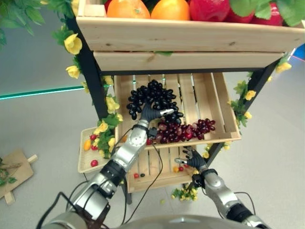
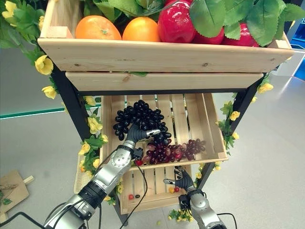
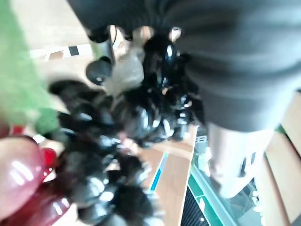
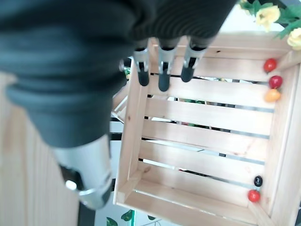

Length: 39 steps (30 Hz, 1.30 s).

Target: Pick up the fruits from the basket on one side to the basket on the other side

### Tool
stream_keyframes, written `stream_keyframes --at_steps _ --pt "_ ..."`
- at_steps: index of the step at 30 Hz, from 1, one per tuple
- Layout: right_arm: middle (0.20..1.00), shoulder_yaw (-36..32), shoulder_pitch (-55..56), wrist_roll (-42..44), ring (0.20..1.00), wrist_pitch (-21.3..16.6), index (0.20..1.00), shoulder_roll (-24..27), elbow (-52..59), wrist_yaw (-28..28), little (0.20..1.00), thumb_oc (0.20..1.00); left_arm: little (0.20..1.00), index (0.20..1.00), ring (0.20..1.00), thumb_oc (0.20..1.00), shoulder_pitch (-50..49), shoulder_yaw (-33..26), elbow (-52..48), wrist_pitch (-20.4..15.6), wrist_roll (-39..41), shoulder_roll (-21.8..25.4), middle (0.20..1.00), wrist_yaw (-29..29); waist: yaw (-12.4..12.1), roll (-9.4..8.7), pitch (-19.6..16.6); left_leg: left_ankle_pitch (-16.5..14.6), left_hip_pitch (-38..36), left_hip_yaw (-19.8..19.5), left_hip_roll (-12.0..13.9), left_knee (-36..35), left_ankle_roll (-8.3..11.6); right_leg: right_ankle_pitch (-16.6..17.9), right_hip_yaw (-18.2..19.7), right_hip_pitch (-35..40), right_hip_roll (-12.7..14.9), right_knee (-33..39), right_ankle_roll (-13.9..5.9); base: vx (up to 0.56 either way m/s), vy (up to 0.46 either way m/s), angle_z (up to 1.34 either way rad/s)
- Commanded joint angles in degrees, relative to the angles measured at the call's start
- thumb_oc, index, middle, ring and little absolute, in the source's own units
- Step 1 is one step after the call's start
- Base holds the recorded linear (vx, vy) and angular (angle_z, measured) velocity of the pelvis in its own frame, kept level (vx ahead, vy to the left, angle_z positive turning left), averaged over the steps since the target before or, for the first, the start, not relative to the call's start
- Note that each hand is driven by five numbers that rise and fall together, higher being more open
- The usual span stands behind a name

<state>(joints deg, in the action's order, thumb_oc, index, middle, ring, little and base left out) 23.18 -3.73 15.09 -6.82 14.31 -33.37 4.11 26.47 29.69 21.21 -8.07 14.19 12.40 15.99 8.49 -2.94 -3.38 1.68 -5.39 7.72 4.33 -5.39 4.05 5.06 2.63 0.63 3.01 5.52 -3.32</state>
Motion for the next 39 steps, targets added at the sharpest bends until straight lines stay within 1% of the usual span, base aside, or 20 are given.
stream_keyframes --at_steps 1,12,15,16,17,19,20,21,22,23,24,26,27,28,29,30,32,33,34,39 --pt "1.000 -1.2 -7.0 -1.2 1.000 -3.6 1.000 0.2 3.1 0.3 1.000 1.000 1.000 1.000 1.000 1.000 10.2 -3.0 8.3 -1.9 -4.5 -1.1 1.000 0.9 0.8 0.25 1.8 -5.1 -3.4 -2.0 -0.7 1.1 -1.75 -6.1 -1.8 3.6 0.6 -2.5 -3.55 0.00 0.000 0.00" --pt "1.000 -1.6 -7.1 -1.4 1.000 -3.3 1.000 0.4 2.0 0.0 1.000 1.000 1.000 1.000 1.000 1.000 9.7 -3.3 9.5 -0.5 -5.9 -0.3 1.000 -0.7 0.3 0.34 1.9 -5.5 -3.3 -2.4 -1.1 1.6 -2.08 -6.3 -2.4 4.0 1.0 -2.8 -3.63 0.00 0.000 0.00" --pt "1.000 -2.1 -7.0 -1.8 1.000 -2.9 1.000 0.6 2.0 -0.3 1.000 1.000 1.000 1.000 1.000 1.000 9.6 -3.2 10.3 1.0 -7.5 0.2 1.000 -2.6 0.1 0.50 1.8 -5.4 -3.3 -2.6 -1.2 1.4 -2.12 -6.4 -2.8 4.2 1.1 -2.8 -3.71 0.00 0.000 0.00" --pt "1.000 -2.7 -7.0 -2.0 1.000 -2.4 1.000 0.8 1.9 -0.4 1.000 1.000 1.000 1.000 1.000 1.000 9.4 -2.9 12.1 3.7 -9.9 0.8 1.000 -4.9 -0.1 0.62 1.8 -5.3 -3.3 -2.8 -1.2 1.3 -2.15 -6.4 -3.0 4.3 1.2 -2.7 -3.77 0.00 0.000 0.00" --pt "1.000 -2.7 -7.0 -2.0 1.000 -2.4 1.000 0.8 1.9 -0.4 1.000 1.000 1.000 1.000 1.000 1.000 9.5 -2.9 12.1 3.7 -10.0 0.8 1.000 -5.0 -0.1 0.62 1.8 -5.3 -3.3 -2.8 -1.2 1.3 -2.15 -6.4 -3.0 4.3 1.2 -2.7 -3.78 0.00 0.000 0.00" --pt "1.000 -3.1 -6.3 -2.4 1.000 -2.0 1.000 1.2 2.5 -1.1 1.000 1.000 1.000 1.000 1.000 1.000 11.3 -3.1 12.3 6.0 -14.7 2.3 1.000 -5.7 -0.4 0.72 1.9 -5.3 -3.3 -3.2 -1.3 1.2 -2.16 -6.4 -3.4 4.4 1.2 -2.6 -3.84 -0.01 0.006 0.02" --pt "1.000 -3.3 -6.0 -2.6 1.000 -1.9 1.000 1.4 2.9 -1.4 1.000 1.000 1.000 1.000 1.000 1.000 12.2 -3.1 12.4 6.6 -17.0 3.1 1.000 -5.6 -0.4 0.73 2.0 -5.3 -3.3 -3.3 -1.3 1.2 -2.17 -6.4 -3.6 4.4 1.2 -2.6 -3.86 -0.01 0.005 0.04" --pt "1.000 -3.3 -6.0 -2.6 1.000 -1.9 1.000 1.4 2.9 -1.4 1.000 1.000 1.000 1.000 1.000 1.000 12.2 -3.1 12.4 6.6 -17.0 3.1 1.000 -5.6 -0.4 0.73 2.0 -5.3 -3.3 -3.3 -1.3 1.2 -2.17 -6.4 -3.6 4.5 1.2 -2.6 -3.86 -0.01 0.002 0.05" --pt "1.000 -3.6 -5.5 -2.9 1.000 -1.7 1.000 1.9 3.2 -2.2 1.000 1.000 1.000 1.000 1.000 1.000 14.9 -3.0 13.6 7.7 -22.8 5.0 1.000 -6.0 -0.5 0.79 2.0 -5.2 -3.2 -3.5 -1.3 1.2 -2.12 -6.5 -3.9 4.6 1.2 -2.5 -3.92 -0.01 0.003 0.04" --pt "1.000 -3.6 -5.4 -3.0 1.000 -1.7 1.000 2.0 3.2 -2.6 1.000 1.000 1.000 1.000 1.000 1.000 16.1 -2.8 14.5 8.1 -25.0 5.7 1.000 -6.1 -0.4 0.80 2.0 -5.2 -3.2 -3.6 -1.4 1.2 -2.11 -6.5 -3.9 4.6 1.3 -2.5 -3.95 -0.01 0.003 0.06" --pt "1.000 -3.6 -5.4 -3.0 1.000 -1.7 1.000 2.0 3.2 -2.6 1.000 1.000 1.000 1.000 1.000 1.000 16.1 -2.8 14.5 8.1 -25.0 5.7 1.000 -6.1 -0.4 0.79 2.1 -5.2 -3.2 -3.6 -1.4 1.2 -2.11 -6.5 -3.9 4.6 1.3 -2.5 -3.95 0.00 0.002 0.09" --pt "1.000 -3.3 -4.4 -3.1 1.000 -2.0 1.000 2.5 3.1 -3.9 1.000 1.000 1.000 1.000 1.000 1.000 20.0 -0.7 16.0 8.6 -35.3 9.0 1.000 -7.2 -0.3 0.82 2.0 -5.3 -3.3 -3.7 -1.3 1.2 -2.09 -6.5 -4.0 4.7 1.3 -2.5 -4.10 0.00 0.003 0.13" --pt "1.000 -3.3 -4.4 -3.1 1.000 -2.0 1.000 2.5 3.0 -3.9 1.000 1.000 1.000 1.000 1.000 1.000 20.0 -0.7 16.0 8.6 -35.3 9.0 1.000 -7.2 -0.3 0.81 2.0 -5.3 -3.4 -3.7 -1.3 1.2 -2.09 -6.5 -4.0 4.7 1.3 -2.5 -4.10 0.00 0.007 0.06" --pt "1.000 -3.3 -3.8 -3.5 1.000 -2.3 1.000 3.2 3.3 -4.6 1.000 1.000 1.000 1.000 1.000 1.000 22.4 2.1 17.1 8.9 -42.4 11.7 1.000 -9.4 -0.3 0.91 1.9 -5.4 -3.2 -3.7 -1.4 1.3 -2.10 -6.6 -4.0 4.7 1.3 -2.5 -4.22 -0.03 0.000 0.01" --pt "1.000 -3.4 -3.8 -3.5 1.000 -2.3 1.000 3.2 3.3 -4.6 1.000 1.000 1.000 1.000 1.000 1.000 22.4 2.1 17.1 8.9 -42.4 11.8 1.000 -9.4 -0.3 0.80 2.0 -4.9 -2.9 -3.7 -1.4 1.4 -2.09 -6.2 -4.0 4.4 1.4 -2.6 -4.15 -0.04 0.001 0.00" --pt "1.000 -3.2 -3.5 -3.6 1.000 -2.5 1.000 3.6 3.6 -4.9 1.000 1.000 1.000 1.000 1.000 1.000 24.3 4.4 17.6 8.8 -46.5 13.3 1.000 -11.0 -0.4 0.83 2.1 -5.0 -2.8 -3.8 -1.5 1.6 -2.06 -6.2 -4.3 4.4 1.4 -2.6 -4.24 -0.04 -0.006 0.00" --pt "1.000 -3.2 -2.9 -3.6 1.000 -2.5 1.000 3.8 3.5 -5.4 1.000 1.000 1.000 1.000 1.000 1.000 25.5 5.6 18.1 8.8 -48.9 15.2 1.000 -13.2 -0.5 0.78 2.1 -5.0 -2.7 -3.9 -1.4 1.7 -2.07 -6.3 -4.4 4.4 1.4 -2.6 -4.31 0.00 0.000 0.00" --pt "1.000 -3.0 -2.7 -3.7 1.000 -2.6 1.000 3.9 3.6 -5.5 1.000 1.000 1.000 1.000 1.000 1.000 26.3 6.4 17.9 9.0 -50.3 15.8 1.000 -13.1 -0.6 0.83 2.0 -5.5 -3.0 -4.0 -1.4 1.5 -2.08 -6.7 -4.6 4.8 1.4 -2.5 -4.41 0.00 0.000 0.00" --pt "1.000 -2.9 -2.7 -3.8 1.000 -2.6 1.000 3.9 3.4 -5.8 1.000 1.000 1.000 1.000 1.000 1.000 27.2 7.4 18.2 8.8 -52.0 16.3 1.000 -13.2 -0.6 0.63 2.3 -5.0 -2.6 -4.0 -1.4 1.7 -2.03 -6.3 -4.6 4.5 1.5 -2.6 -4.35 0.00 0.000 0.00" --pt "1.000 -3.0 -2.3 -3.7 1.000 -2.6 1.000 4.2 3.3 -6.0 1.000 1.000 1.000 1.000 1.000 1.000 27.8 8.2 18.2 8.1 -52.3 17.6 1.000 -14.7 -0.8 0.50 2.4 -5.4 -2.9 -4.1 -1.3 1.6 -2.05 -6.7 -4.9 4.9 1.4 -2.4 -4.50 0.00 -0.001 0.01"
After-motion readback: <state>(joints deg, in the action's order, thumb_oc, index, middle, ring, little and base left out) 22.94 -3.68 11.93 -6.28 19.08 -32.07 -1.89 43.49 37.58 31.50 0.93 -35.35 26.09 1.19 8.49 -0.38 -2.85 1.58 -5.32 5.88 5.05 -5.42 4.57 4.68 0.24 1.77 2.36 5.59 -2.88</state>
